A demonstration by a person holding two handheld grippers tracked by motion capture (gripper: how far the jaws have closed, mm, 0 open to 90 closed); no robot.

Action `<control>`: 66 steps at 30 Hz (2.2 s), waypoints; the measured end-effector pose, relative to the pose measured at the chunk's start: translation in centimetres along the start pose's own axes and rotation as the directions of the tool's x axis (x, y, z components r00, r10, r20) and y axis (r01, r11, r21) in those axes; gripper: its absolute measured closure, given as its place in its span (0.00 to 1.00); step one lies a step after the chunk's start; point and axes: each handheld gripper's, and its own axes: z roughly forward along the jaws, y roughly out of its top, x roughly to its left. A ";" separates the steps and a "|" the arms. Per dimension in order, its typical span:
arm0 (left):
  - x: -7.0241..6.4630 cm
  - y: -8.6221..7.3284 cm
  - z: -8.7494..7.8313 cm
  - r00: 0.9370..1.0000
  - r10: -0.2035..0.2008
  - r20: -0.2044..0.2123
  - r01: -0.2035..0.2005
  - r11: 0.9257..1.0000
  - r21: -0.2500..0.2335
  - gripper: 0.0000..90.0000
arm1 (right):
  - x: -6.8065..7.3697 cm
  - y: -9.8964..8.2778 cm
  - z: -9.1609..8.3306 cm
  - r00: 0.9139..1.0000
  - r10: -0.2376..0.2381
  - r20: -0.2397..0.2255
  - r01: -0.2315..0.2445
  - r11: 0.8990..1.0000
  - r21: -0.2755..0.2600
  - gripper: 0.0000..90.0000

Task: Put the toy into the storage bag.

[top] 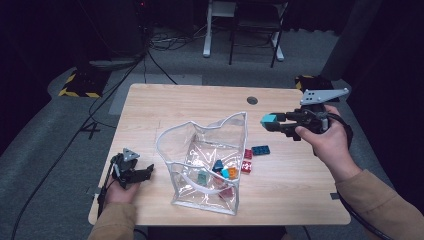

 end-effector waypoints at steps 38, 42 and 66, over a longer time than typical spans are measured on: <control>0.0 0.0 0.0 1.000 -0.001 0.001 0.001 1.000 0.001 0.25 | 6.2 6.1 10.5 0.985 -0.101 -0.140 0.111 0.992 0.067 0.66; 0.0 0.0 0.0 1.000 -0.001 0.001 0.001 1.000 0.001 0.25 | 6.6 5.4 11.9 0.983 -0.091 -0.160 0.105 0.991 0.084 0.65; 0.0 0.0 0.0 1.000 -0.001 0.001 0.001 1.000 0.001 0.25 | 7.6 1.7 14.7 0.979 -0.041 -0.202 0.082 0.977 0.195 0.42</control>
